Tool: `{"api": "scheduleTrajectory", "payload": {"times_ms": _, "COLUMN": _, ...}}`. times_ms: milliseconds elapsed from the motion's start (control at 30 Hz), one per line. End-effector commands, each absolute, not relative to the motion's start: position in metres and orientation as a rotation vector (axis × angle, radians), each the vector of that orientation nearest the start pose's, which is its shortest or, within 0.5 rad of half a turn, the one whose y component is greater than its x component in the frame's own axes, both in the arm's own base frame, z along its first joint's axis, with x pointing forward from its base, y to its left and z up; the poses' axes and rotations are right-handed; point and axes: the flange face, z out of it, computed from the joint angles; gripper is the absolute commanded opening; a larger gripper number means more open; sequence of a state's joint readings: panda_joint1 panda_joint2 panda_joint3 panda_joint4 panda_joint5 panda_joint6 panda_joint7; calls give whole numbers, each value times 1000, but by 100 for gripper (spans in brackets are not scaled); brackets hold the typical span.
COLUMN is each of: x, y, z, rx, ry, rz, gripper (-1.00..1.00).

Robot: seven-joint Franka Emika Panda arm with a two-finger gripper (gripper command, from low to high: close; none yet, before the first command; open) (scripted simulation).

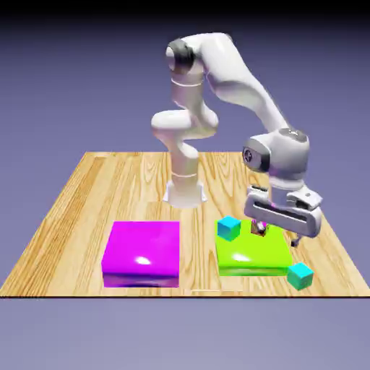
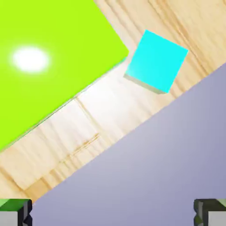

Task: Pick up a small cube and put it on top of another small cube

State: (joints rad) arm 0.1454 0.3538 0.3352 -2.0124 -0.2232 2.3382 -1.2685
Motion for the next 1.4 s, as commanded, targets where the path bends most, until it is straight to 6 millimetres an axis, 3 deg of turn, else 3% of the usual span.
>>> {"api": "scheduleTrajectory", "payload": {"times_ms": 0, "x": 538, "y": 275, "z": 281, "rx": 1758, "ry": 2565, "rz": -49, "gripper": 0}}
{"api": "scheduleTrajectory", "payload": {"times_ms": 300, "x": 537, "y": 325, "z": 235, "rx": 1134, "ry": 3012, "rz": -198, "gripper": 0}}
{"api": "scheduleTrajectory", "payload": {"times_ms": 567, "x": 530, "y": 364, "z": 193, "rx": 501, "ry": 3303, "rz": -268, "gripper": 0}}
{"api": "scheduleTrajectory", "payload": {"times_ms": 633, "x": 530, "y": 365, "z": 192, "rx": 480, "ry": 3310, "rz": -269, "gripper": 0}}
{"api": "scheduleTrajectory", "payload": {"times_ms": 733, "x": 518, "y": 359, "z": 124, "rx": 480, "ry": 3310, "rz": -269, "gripper": 0}}
{"api": "scheduleTrajectory", "payload": {"times_ms": 767, "x": 518, "y": 359, "z": 124, "rx": 480, "ry": 3310, "rz": -269, "gripper": -100}}
{"api": "scheduleTrajectory", "payload": {"times_ms": 800, "x": 518, "y": 359, "z": 124, "rx": 480, "ry": 3310, "rz": -269, "gripper": -100}}
{"api": "scheduleTrajectory", "payload": {"times_ms": 900, "x": 530, "y": 364, "z": 192, "rx": 483, "ry": 3309, "rz": -273, "gripper": -100}}
{"api": "scheduleTrajectory", "payload": {"times_ms": 1133, "x": 501, "y": 306, "z": 230, "rx": 721, "ry": 3192, "rz": -423, "gripper": -100}}
{"api": "scheduleTrajectory", "payload": {"times_ms": 1367, "x": 469, "y": 237, "z": 276, "rx": 1037, "ry": 3081, "rz": -417, "gripper": -100}}
